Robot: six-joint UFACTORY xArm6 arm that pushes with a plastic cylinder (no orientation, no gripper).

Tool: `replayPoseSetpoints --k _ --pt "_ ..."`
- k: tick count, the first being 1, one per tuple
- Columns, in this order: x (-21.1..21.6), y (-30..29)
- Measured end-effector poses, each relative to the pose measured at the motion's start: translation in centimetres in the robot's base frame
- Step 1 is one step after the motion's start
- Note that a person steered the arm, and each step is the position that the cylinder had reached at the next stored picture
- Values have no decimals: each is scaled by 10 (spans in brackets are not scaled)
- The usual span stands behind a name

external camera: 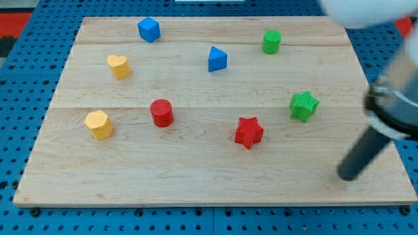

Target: Slide the red star to the blue triangle

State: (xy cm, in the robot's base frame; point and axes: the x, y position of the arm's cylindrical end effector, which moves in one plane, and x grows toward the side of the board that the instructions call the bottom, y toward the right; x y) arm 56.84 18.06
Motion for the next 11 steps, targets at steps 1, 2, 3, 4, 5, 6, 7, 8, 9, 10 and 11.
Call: replayPoseSetpoints --k 1,2,3,4,5,6,7,8,9,10,11 --pt "-49 -19" --pt "-55 -72" --pt "-36 -106" --pt "-73 -142" --pt "-81 -150" --pt "-44 -149" --pt "-81 -169" --pt "-114 -169" --pt "-79 -159" --pt "-110 -167" --pt "-152 -179"
